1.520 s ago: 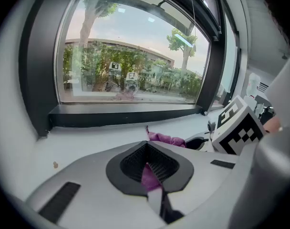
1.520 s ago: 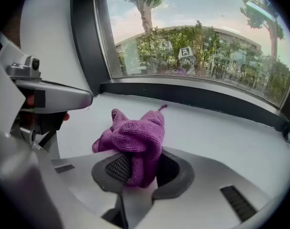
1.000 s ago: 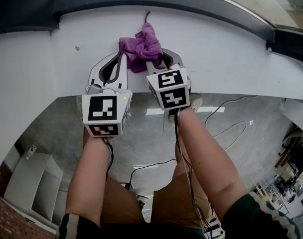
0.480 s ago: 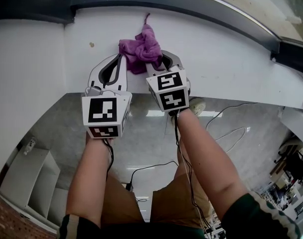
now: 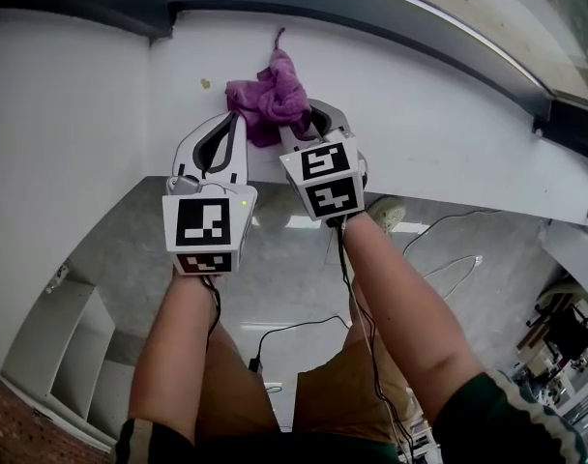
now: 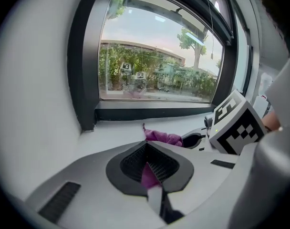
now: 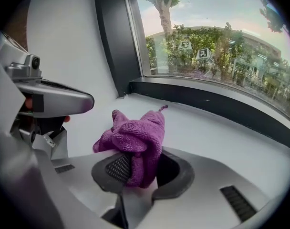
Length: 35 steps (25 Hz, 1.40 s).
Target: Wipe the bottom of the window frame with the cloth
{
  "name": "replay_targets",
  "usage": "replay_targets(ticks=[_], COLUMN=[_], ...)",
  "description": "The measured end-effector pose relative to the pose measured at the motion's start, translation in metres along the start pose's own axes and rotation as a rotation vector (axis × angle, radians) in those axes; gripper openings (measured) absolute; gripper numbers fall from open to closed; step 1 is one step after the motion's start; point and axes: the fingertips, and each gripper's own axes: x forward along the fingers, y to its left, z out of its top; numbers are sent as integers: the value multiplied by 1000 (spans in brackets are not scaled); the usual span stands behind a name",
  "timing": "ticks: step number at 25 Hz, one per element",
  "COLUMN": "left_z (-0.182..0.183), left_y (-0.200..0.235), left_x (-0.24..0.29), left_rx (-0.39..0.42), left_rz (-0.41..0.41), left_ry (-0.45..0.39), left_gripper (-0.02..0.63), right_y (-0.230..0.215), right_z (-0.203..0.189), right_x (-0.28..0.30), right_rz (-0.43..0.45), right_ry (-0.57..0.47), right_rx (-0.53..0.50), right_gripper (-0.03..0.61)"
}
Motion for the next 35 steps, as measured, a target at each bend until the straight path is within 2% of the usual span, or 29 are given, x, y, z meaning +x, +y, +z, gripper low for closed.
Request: replay_targets(ticks=[6,21,27,35], left_z=[-8,-46,-34,-30], left_y=[43,35,78,87], left_x=[-27,-6,-37,-43], left_rx=[-12,-55,-70,-77], left_rz=[31,94,136,159], left_ry=[13,49,35,28], left_gripper=[9,9,9,9], right_y=[47,47,91,98], right_z=[31,16,48,58], right_x=[16,51,56,52], right_rz=[28,89,112,144], right_ry=[-16,-29,-30,-54], right_rx=[-23,-43,-70,-39], right_gripper=[117,117,117,115])
